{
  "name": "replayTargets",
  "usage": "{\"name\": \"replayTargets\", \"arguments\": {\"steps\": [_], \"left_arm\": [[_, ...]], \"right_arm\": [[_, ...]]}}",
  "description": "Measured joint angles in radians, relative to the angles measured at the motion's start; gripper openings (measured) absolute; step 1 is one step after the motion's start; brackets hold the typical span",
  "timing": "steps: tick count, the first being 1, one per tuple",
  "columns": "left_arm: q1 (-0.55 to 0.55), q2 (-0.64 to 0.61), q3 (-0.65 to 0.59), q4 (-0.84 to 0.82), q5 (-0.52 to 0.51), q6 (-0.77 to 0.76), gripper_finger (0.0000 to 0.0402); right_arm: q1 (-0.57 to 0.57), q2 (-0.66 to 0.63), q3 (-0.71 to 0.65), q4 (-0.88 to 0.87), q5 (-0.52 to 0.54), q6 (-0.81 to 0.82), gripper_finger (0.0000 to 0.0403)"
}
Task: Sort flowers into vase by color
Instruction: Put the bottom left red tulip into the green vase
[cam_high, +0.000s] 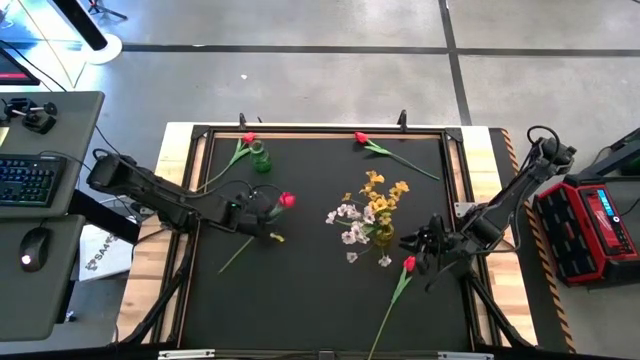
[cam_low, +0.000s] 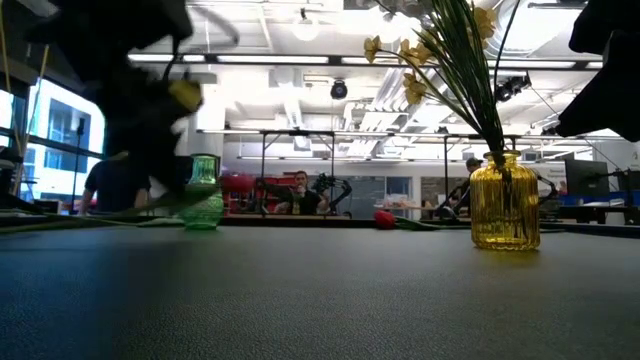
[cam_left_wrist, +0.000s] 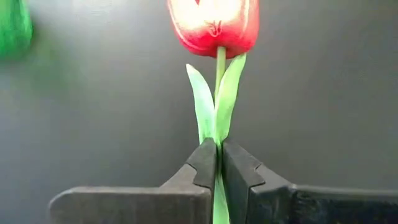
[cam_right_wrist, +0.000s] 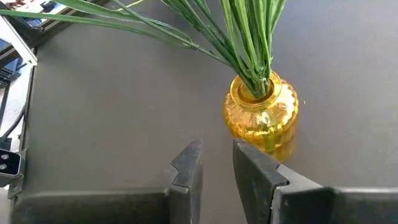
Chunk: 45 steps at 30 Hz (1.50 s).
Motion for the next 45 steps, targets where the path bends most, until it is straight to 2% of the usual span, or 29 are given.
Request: {"name": "replayTargets", "arguments": {"steps": [4,7,12,18,22,27,33,45], "left_arm": [[0.007,-0.076,0.007,0.203,-0.152,0.176,0.0002],[0.042,-0.146,-0.002,0.398,-0.198,0.374,0.0001],[0.149,-0.253,-0.038,0.719,-0.206,0.706,0.0001],[0.295,-0.37,-0.04,0.936,-0.206,1.021,0.0001],[0.404,-0.419,-0.04,1.022,-0.214,1.198,0.0001],[0.552,-0.428,-0.04,1.079,-0.161,1.25,0.0001],[0.677,-0.412,-0.04,1.06,-0.046,1.16,0.0001],[0.718,-0.332,-0.041,1.055,-0.008,1.157,0.0]], "right_arm": [[0.0,0.0,0.0,-0.002,0.017,-0.009,0.0075],[0.0,0.0,0.0,-0.001,0.042,-0.023,0.0075],[0.0,0.0,0.0,-0.001,0.074,-0.034,0.0075],[0.0,0.0,0.0,-0.002,0.086,-0.041,0.0075],[0.0,0.0,0.0,-0.002,0.106,-0.042,0.0075],[0.0,0.0,0.0,-0.002,0.131,-0.042,0.0075],[0.0,0.0,0.0,-0.002,0.131,-0.041,0.0075],[0.0,0.0,0.0,-0.001,0.13,-0.041,0.0075]]}}
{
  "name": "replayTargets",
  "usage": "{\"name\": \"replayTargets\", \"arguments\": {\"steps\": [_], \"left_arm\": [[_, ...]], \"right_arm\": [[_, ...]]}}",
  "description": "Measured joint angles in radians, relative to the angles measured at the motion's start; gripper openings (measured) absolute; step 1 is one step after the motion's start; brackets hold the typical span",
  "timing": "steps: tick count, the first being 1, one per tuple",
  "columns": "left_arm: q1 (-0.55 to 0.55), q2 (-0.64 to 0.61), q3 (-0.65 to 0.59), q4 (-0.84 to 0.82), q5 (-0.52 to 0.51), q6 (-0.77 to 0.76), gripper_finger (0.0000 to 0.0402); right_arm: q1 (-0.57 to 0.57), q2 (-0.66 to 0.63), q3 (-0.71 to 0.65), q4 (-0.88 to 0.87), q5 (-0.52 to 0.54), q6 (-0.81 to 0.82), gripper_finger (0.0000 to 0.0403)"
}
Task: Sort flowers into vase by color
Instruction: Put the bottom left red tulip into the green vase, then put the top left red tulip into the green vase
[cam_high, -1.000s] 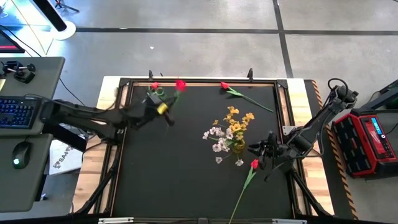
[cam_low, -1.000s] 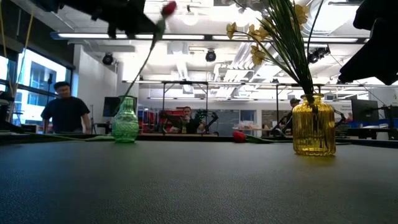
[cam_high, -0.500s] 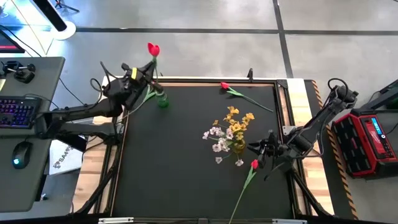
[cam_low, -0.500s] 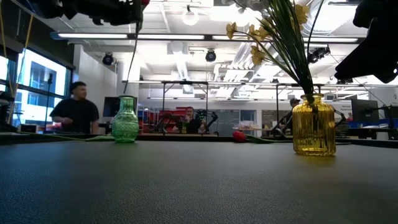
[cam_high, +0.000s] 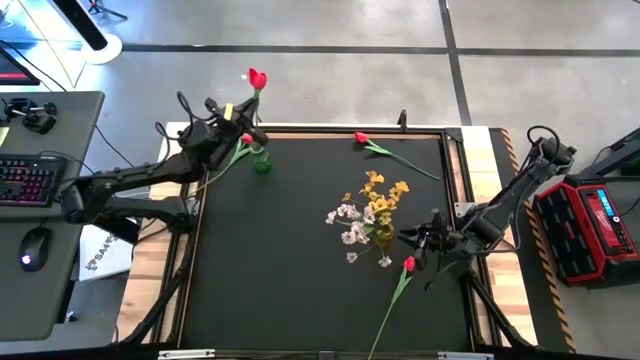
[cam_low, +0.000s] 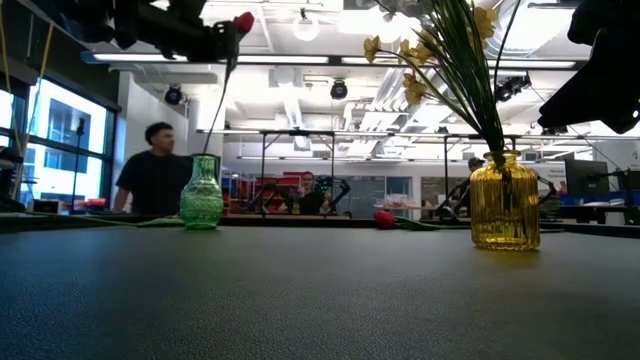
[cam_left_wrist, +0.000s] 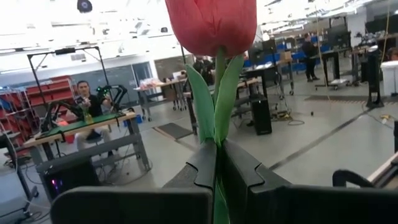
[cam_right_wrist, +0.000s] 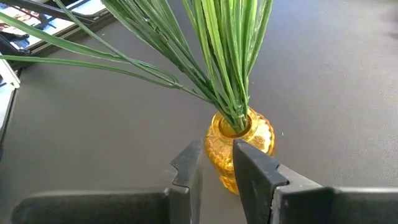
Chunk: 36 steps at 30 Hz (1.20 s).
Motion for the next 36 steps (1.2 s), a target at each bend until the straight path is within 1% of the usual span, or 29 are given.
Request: {"name": "replayTargets", "arguments": {"steps": [5,9,13,21,23,26,30,34,36], "left_arm": [[0.0,0.014,0.0,-0.013,-0.005,-0.001,0.0002],[0.0,0.013,0.0,-0.035,-0.019,-0.009,0.0015],[0.0,0.013,0.0,-0.06,-0.023,-0.012,0.004],[0.0,0.002,0.0,-0.127,-0.023,-0.042,0.0107],[0.0,-0.016,-0.001,-0.156,-0.028,-0.045,0.0121],[0.0,-0.057,-0.001,-0.209,-0.074,-0.045,0.0136],[-0.009,-0.137,-0.001,-0.312,-0.14,-0.046,0.0142],[-0.06,-0.221,0.001,-0.428,-0.189,-0.048,0.0142],[-0.096,-0.248,0.025,-0.544,-0.216,-0.074,0.0142]], "right_arm": [[0.0,0.0,0.0,0.0,-0.001,0.0,0.0075],[0.0,0.0,0.0,0.0,-0.002,0.0,0.0075],[0.0,0.0,0.0,0.0,-0.003,0.0,0.0075],[0.0,0.0,0.0,0.001,-0.003,0.003,0.0075],[0.0,0.0,0.0,0.001,-0.003,0.003,0.0075],[0.0,0.0,0.0,0.001,-0.003,0.003,0.0075],[0.0,0.0,0.0,0.001,-0.003,0.003,0.0075],[0.0,0.0,0.0,0.001,-0.003,0.002,0.0075],[0.0,0.0,0.0,0.001,-0.003,0.001,0.0075]]}}
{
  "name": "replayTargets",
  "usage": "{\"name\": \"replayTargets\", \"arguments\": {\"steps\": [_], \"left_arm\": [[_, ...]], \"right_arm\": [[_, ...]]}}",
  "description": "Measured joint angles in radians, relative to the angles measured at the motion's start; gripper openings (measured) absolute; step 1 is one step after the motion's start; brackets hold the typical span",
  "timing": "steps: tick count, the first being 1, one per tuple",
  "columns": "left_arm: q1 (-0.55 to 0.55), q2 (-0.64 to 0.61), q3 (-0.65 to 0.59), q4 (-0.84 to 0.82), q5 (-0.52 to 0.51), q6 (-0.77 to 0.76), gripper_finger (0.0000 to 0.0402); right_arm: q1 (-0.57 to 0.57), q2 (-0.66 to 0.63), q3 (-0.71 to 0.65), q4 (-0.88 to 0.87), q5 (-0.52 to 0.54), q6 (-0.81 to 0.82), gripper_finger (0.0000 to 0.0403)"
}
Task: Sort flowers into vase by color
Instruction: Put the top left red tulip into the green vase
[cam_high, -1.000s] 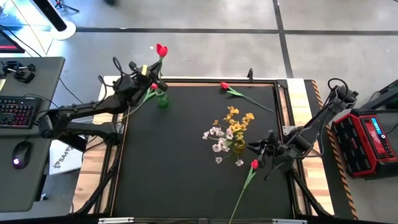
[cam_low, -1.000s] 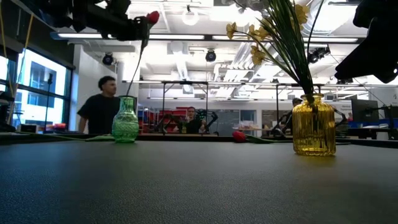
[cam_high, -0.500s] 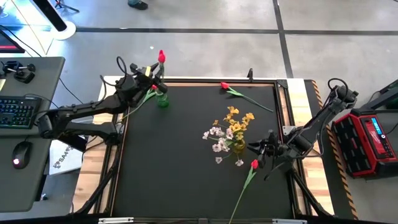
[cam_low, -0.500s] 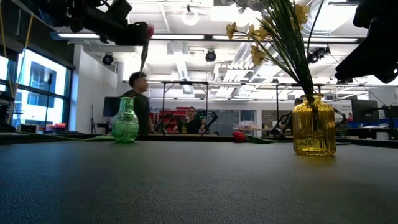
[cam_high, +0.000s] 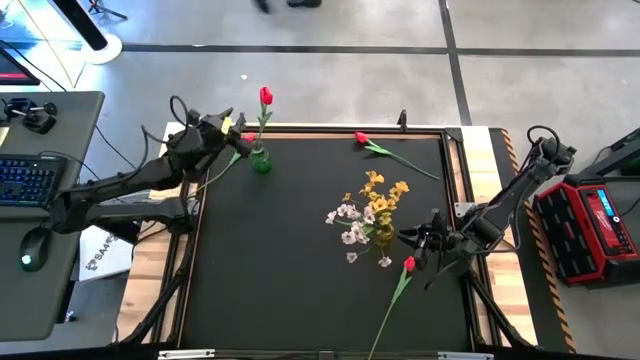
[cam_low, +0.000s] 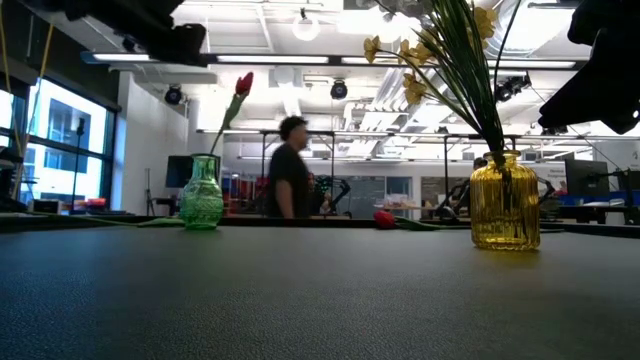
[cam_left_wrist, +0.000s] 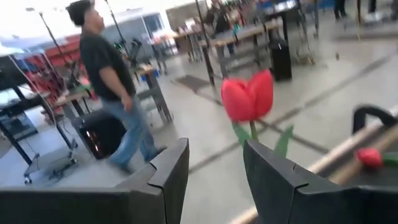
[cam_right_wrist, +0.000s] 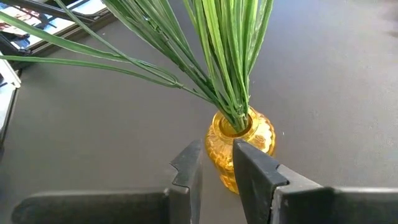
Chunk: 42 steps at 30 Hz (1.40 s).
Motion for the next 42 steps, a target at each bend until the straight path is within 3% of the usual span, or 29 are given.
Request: {"name": "replayTargets", "arguments": {"steps": [5,10,17,30,37,42], "left_arm": [[-0.068,0.01,0.127,-0.406,-0.074,-0.198,0.0142],[-0.073,0.093,0.26,-0.818,-0.027,-0.457,0.0142],[-0.024,0.242,0.308,-1.133,0.022,-0.64,0.0142],[0.212,0.574,0.284,-1.265,0.15,-0.679,0.0143],[0.294,0.593,0.18,-1.265,0.159,-0.678,0.0143],[0.321,0.593,0.131,-1.222,0.251,-0.649,0.0143]], "right_arm": [[0.0,0.0,0.0,0.0,0.003,-0.001,0.0075],[0.0,0.0,0.0,0.0,0.003,-0.002,0.0075],[0.0,0.0,0.0,-0.001,0.004,-0.009,0.0075],[0.0,0.0,0.0,-0.001,0.004,-0.009,0.0075],[0.0,0.0,0.0,-0.001,0.003,-0.009,0.0075],[0.0,0.0,0.0,-0.001,0.004,-0.009,0.0075]]}}
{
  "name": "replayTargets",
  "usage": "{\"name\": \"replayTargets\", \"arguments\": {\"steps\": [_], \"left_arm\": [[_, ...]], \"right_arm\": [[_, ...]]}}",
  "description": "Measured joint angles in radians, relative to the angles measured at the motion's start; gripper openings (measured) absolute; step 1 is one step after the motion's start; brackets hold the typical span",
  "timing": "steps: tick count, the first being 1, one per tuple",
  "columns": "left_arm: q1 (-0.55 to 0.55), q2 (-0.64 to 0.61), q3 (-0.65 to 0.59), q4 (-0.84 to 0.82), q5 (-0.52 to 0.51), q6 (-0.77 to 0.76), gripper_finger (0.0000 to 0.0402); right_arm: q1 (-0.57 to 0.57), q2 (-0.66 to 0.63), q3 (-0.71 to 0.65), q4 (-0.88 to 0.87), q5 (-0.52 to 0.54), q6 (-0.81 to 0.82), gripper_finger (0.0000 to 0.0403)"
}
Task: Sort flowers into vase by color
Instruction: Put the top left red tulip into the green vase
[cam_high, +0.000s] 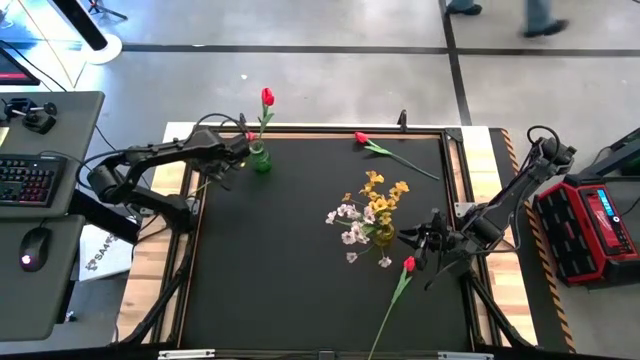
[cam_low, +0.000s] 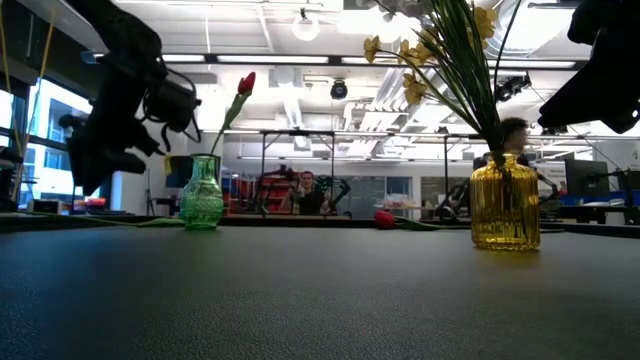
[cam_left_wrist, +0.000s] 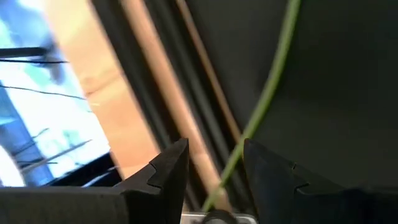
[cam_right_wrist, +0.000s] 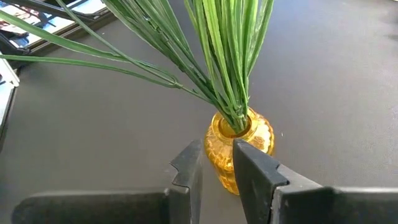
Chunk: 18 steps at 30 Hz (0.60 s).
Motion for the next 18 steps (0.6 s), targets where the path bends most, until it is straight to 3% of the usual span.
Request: {"name": "replayTargets", "arguments": {"steps": [10,18], "left_arm": [[0.005,0.0,-0.002,0.062,0.086,0.024,0.0137],[0.012,0.009,-0.002,0.064,0.082,0.004,0.012]], "right_arm": [[0.0,0.0,0.0,0.0,0.0,0.0,0.0075],[0.0,0.0,0.0,0.0,-0.005,0.004,0.0075]]}}
